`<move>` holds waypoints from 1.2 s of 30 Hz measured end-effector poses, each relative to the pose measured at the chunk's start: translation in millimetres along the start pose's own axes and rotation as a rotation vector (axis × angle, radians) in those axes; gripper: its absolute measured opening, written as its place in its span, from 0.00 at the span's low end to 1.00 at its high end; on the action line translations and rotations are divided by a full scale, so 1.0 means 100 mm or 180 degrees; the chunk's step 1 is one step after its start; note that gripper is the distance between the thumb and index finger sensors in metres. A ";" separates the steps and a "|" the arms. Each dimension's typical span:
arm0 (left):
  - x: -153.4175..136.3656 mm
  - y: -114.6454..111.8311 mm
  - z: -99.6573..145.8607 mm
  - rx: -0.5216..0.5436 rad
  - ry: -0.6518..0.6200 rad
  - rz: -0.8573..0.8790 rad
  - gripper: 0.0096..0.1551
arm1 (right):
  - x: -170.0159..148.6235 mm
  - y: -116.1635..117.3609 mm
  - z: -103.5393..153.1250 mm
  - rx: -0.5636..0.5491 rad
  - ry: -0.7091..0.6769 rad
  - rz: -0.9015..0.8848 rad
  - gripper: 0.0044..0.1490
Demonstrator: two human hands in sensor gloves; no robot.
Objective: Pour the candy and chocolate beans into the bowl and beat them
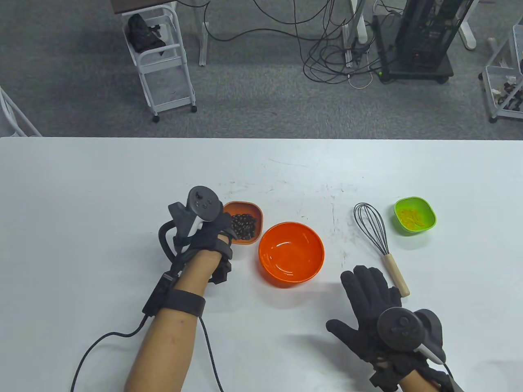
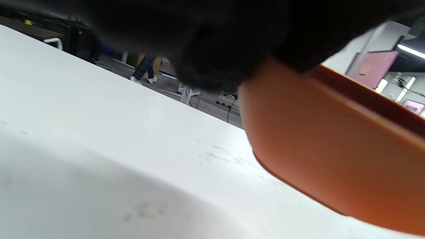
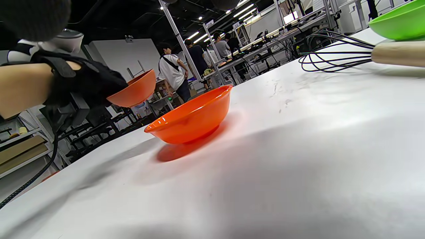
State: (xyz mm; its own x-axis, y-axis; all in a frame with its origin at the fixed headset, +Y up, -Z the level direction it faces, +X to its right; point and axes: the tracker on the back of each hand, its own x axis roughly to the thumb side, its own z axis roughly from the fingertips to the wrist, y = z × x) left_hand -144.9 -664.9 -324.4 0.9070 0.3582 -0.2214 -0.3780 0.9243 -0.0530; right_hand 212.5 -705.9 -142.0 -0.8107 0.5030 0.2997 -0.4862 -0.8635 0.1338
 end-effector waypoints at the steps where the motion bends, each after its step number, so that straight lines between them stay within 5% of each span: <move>1: 0.06 -0.03 0.01 -0.0004 -0.0039 0.0002 0.26 | 0.00 0.00 0.00 0.0000 -0.0003 0.0000 0.67; 17: 0.59 -0.55 0.02 -0.0115 -0.0414 -0.0331 0.25 | -0.03 -0.02 0.00 0.0003 0.0027 -0.0009 0.67; 36: 0.58 -0.55 0.15 0.0124 -0.0647 -0.0329 0.26 | -0.02 -0.01 -0.01 0.0078 0.0030 -0.0013 0.67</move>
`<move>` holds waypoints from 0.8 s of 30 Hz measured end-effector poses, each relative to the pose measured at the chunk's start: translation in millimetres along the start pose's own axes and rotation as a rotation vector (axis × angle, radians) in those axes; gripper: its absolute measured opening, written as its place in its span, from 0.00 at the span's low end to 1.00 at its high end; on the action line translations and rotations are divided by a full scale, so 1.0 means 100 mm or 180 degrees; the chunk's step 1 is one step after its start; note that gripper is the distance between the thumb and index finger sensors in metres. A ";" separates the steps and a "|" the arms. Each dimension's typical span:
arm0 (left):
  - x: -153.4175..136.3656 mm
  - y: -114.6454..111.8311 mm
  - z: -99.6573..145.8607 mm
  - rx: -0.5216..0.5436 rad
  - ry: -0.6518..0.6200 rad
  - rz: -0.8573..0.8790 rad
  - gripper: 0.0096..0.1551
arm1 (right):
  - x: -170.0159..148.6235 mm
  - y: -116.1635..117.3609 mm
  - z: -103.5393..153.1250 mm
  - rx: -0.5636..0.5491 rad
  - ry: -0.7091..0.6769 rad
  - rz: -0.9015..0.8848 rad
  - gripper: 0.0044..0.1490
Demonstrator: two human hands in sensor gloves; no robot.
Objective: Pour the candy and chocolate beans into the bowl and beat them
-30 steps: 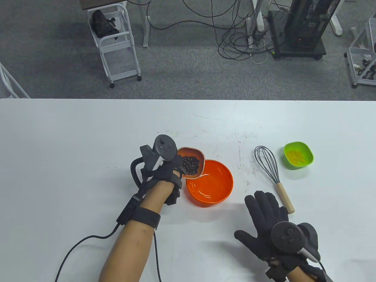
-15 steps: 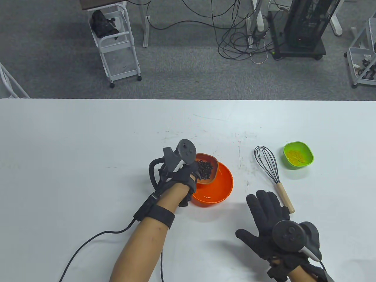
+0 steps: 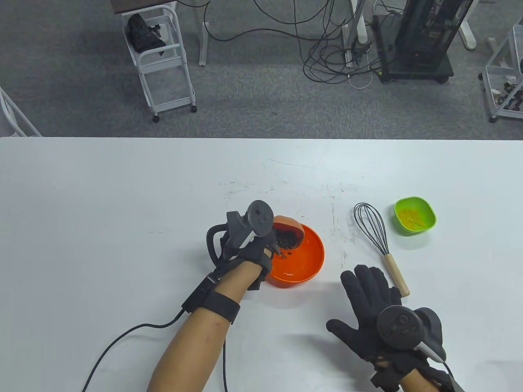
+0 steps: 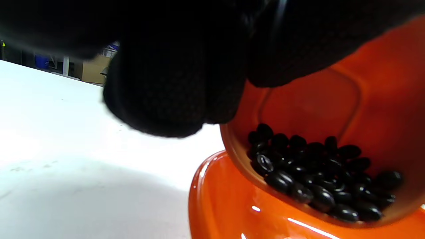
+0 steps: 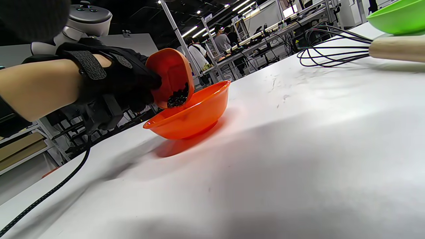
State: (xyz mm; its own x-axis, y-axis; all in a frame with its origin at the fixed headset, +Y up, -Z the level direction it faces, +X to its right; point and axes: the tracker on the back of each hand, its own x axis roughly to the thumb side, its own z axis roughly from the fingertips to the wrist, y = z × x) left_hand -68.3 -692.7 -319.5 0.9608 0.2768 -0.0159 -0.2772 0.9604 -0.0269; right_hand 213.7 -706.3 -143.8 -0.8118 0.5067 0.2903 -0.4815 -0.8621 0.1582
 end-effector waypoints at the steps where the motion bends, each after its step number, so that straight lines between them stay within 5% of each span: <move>1: 0.00 0.00 0.01 0.0008 -0.0009 0.0002 0.25 | 0.00 0.00 0.00 0.0001 0.0000 -0.0002 0.67; 24: -0.04 0.11 0.13 0.0182 -0.0208 0.0031 0.24 | 0.00 0.02 -0.02 0.0065 0.0027 -0.0015 0.67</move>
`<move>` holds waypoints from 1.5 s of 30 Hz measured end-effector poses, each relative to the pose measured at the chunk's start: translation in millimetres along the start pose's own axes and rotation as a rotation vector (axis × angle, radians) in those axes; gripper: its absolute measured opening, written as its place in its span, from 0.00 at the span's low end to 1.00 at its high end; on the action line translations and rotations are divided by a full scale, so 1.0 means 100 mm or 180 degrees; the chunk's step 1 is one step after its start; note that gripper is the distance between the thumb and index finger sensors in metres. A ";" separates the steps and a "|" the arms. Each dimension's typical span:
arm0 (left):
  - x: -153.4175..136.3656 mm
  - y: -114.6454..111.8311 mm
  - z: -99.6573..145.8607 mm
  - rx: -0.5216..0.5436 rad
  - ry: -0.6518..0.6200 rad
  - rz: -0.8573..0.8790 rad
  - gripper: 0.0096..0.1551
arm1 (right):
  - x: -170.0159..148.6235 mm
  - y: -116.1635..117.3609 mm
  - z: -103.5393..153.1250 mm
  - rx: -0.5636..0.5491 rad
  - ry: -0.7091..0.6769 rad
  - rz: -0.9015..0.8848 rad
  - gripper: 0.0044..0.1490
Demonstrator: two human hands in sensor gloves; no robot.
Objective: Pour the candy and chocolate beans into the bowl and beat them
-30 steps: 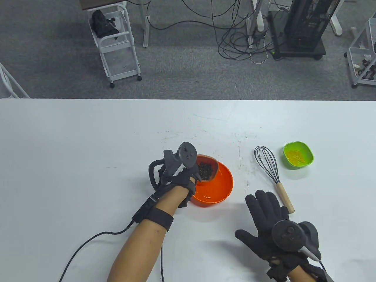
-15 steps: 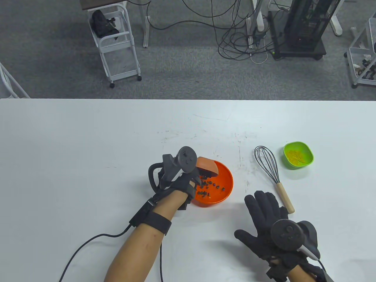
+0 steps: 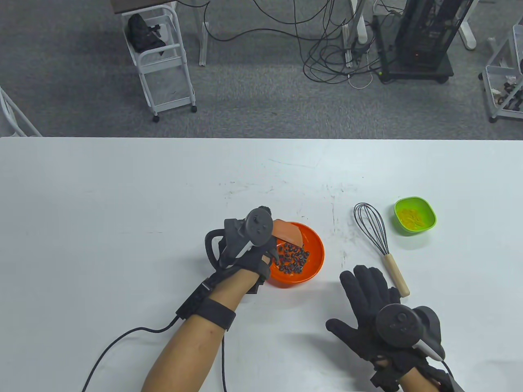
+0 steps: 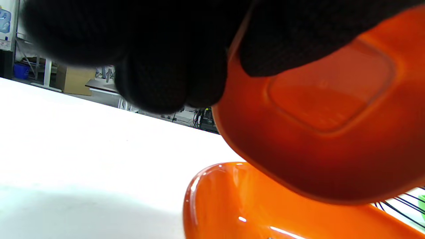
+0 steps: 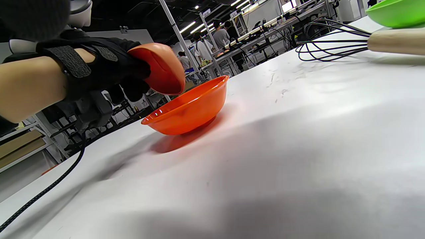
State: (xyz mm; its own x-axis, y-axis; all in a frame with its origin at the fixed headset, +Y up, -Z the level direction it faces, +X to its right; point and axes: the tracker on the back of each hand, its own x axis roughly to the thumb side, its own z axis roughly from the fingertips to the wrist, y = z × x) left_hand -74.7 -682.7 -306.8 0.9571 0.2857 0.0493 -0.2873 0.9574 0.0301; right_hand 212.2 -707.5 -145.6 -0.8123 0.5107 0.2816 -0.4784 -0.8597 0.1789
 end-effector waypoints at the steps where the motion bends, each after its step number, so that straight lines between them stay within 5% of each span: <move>1: -0.02 0.01 0.00 -0.0009 0.0000 0.0014 0.24 | 0.00 0.00 0.00 0.0007 -0.0003 -0.0004 0.67; 8: -0.28 0.14 0.02 -0.0015 0.0143 0.0290 0.25 | 0.01 0.01 -0.01 0.0036 -0.0015 -0.0010 0.67; 16: -0.88 0.20 0.09 0.0010 0.0486 0.0202 0.27 | 0.00 0.02 -0.01 0.0064 0.0013 -0.0021 0.67; 28: -1.89 -0.03 0.09 -0.0231 0.1380 0.0018 0.27 | 0.00 0.02 -0.02 0.0097 0.0063 0.0005 0.67; 39: -2.00 -0.14 0.07 -0.0422 0.1498 0.0017 0.28 | -0.02 0.02 -0.04 0.0124 0.0105 0.0003 0.67; 45: -1.91 0.01 0.20 -0.0376 0.1459 0.0222 0.48 | -0.02 0.03 -0.05 0.0146 0.0106 0.0009 0.67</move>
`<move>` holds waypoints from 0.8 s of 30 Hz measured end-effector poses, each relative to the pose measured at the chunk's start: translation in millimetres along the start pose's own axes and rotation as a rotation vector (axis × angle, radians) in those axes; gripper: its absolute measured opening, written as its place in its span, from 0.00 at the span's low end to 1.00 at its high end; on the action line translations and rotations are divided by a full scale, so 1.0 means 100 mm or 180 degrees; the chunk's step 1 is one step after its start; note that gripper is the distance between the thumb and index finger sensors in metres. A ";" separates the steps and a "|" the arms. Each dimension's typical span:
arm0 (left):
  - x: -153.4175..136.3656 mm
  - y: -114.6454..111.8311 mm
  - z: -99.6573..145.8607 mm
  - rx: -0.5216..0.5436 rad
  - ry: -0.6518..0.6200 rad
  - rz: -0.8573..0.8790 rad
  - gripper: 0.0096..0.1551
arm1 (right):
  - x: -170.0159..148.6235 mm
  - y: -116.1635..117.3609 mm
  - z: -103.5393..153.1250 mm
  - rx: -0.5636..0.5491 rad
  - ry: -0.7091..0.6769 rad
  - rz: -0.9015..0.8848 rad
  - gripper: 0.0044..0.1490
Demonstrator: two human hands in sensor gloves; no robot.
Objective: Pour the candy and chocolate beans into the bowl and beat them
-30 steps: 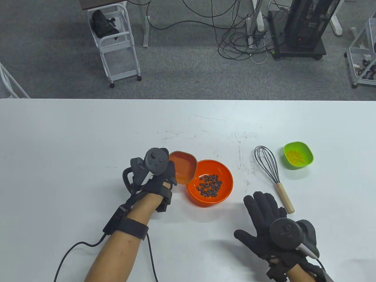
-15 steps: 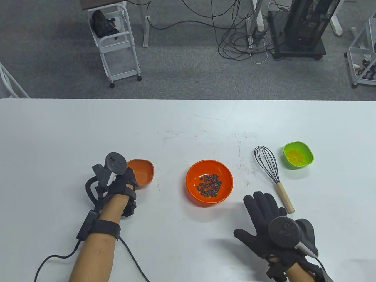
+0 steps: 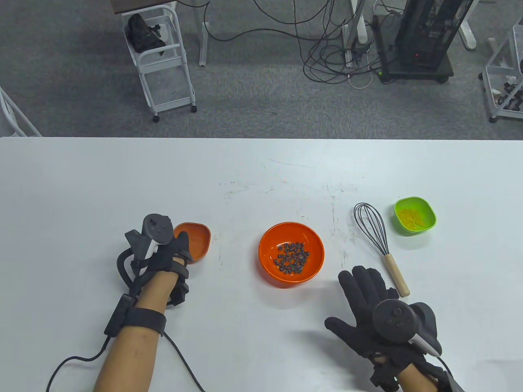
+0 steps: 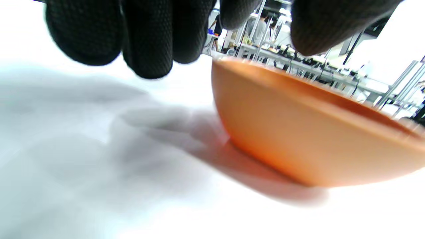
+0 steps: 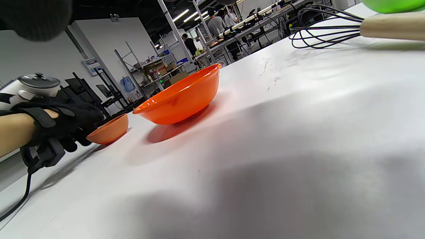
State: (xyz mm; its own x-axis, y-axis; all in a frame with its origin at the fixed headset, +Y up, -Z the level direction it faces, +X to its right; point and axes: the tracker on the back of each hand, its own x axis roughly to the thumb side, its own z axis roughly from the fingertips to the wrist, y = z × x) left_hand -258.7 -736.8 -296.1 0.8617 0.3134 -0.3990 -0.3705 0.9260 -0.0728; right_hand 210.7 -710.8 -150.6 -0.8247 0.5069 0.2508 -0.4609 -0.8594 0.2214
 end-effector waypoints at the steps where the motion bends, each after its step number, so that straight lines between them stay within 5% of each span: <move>1: 0.02 0.02 0.03 -0.0021 -0.0053 0.0048 0.49 | 0.00 0.00 0.00 0.0001 0.0001 0.0000 0.67; 9: 0.37 0.16 0.64 -0.0163 -0.0754 0.0383 0.49 | -0.02 -0.01 0.00 -0.0032 0.0027 -0.0023 0.66; 16: 0.69 -0.14 1.41 -0.0729 -0.1486 0.0597 0.50 | -0.05 -0.04 0.02 -0.0134 0.0070 -0.0048 0.66; 24: 0.73 -0.33 1.70 -0.1040 -0.1824 0.0528 0.56 | -0.07 -0.03 0.03 -0.0093 0.0099 -0.0067 0.66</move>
State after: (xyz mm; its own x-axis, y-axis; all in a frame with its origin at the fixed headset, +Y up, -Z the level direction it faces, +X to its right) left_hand -124.2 -709.0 -167.1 0.7987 0.5912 0.1122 -0.5217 0.7732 -0.3606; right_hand 218.2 -711.4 -150.2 -0.8242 0.5230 0.2170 -0.4873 -0.8503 0.1986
